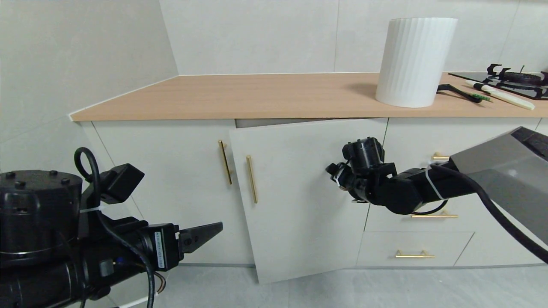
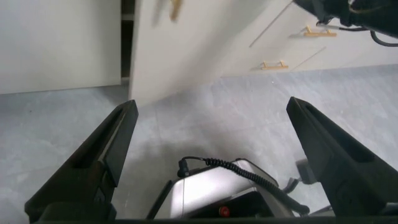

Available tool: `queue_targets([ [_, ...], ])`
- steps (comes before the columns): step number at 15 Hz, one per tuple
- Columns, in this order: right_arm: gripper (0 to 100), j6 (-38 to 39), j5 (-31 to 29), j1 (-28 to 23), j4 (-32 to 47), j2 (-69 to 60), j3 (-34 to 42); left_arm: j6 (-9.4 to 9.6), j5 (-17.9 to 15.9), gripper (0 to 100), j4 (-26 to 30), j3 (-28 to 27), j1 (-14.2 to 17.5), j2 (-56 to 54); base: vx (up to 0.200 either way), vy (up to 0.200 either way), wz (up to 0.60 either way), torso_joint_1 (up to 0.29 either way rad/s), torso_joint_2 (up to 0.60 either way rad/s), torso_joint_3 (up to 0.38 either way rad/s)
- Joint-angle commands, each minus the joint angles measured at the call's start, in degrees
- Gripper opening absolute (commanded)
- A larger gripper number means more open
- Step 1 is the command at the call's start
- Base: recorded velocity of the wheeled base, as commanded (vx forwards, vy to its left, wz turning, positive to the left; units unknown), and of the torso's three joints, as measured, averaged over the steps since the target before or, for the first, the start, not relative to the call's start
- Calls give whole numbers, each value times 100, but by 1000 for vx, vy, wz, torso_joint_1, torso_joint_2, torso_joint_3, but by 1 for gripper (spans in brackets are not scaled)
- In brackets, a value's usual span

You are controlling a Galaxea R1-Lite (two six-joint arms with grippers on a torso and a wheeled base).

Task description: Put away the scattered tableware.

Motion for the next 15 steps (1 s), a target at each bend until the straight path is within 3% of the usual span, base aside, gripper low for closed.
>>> queue_targets([
  [1, 100, 11, -107, -104, 8, 280, -229, -1, 0, 100, -1, -1, -3, 11, 0, 0, 0, 0, 0, 0],
  [12, 100, 11, -660, -218, 34, 508, -546, -10, 0, 100, -1, -10, 6, 46, 0, 0, 0, 0, 0, 0],
  [14, 100, -6, -353, -51, 25, -160, 105, -10, 9, 100, -1, -10, 6, 46, 0, 0, 0, 0, 0, 0],
  [15, 100, -15, 148, 98, 17, -731, 641, -10, 9, 100, -1, -10, 6, 37, 0, 0, 0, 0, 0, 0],
])
